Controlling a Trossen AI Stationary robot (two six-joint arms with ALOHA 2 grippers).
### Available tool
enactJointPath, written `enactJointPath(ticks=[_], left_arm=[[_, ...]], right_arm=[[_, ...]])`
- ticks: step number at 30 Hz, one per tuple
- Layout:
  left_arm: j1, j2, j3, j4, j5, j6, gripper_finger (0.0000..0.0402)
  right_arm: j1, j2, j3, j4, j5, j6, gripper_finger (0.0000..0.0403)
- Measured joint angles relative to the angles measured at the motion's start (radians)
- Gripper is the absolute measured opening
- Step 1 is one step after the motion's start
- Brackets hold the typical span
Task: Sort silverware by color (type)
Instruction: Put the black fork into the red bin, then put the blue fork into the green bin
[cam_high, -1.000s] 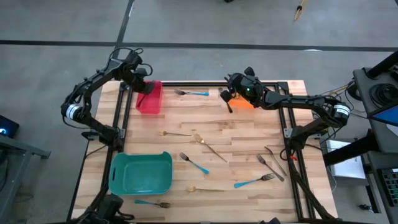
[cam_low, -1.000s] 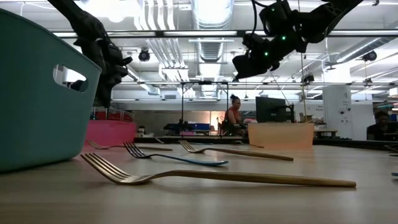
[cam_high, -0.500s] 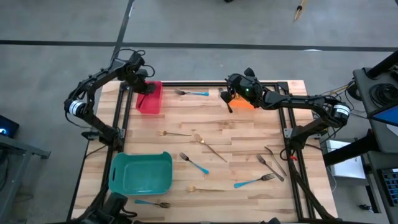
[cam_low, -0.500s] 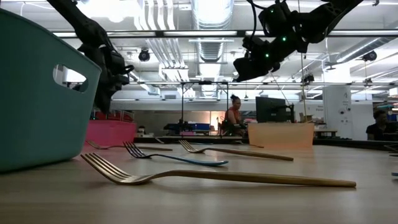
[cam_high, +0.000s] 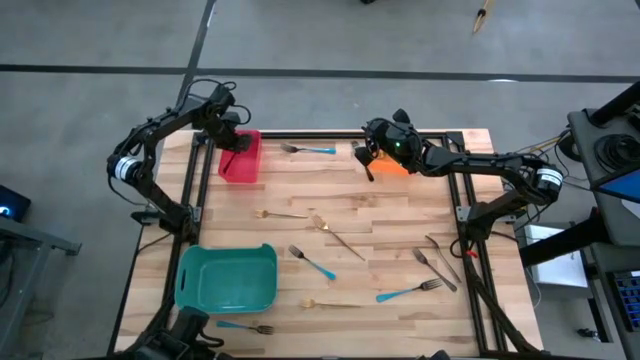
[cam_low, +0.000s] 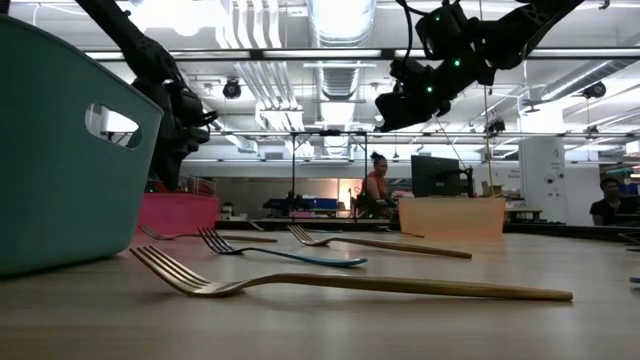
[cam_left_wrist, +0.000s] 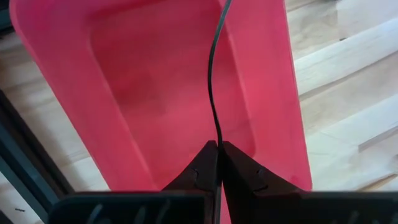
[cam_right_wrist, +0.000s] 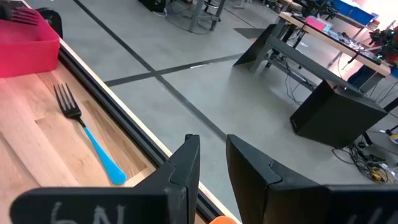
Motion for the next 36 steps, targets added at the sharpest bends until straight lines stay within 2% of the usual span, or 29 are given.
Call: enactJointPath(ticks=[22,31,36], left_arm=[[0.000,0.000,0.000,-0.011,0.000,0.023,0.0002],[0.000,0.000,0.000,-0.010,0.001,0.038,0.0038],[0.000,-0.012,0.013,-0.013,0.009,0.067,0.0057]], right_arm=[[0.000,0.000,0.000,-0.008,0.000,0.000,0.0069],[0.000,0.000,0.000,-0.008,0.000,0.009,0.0069],[0.004,0.000,0.000,-0.006,-0.002,0.080,0.0069]])
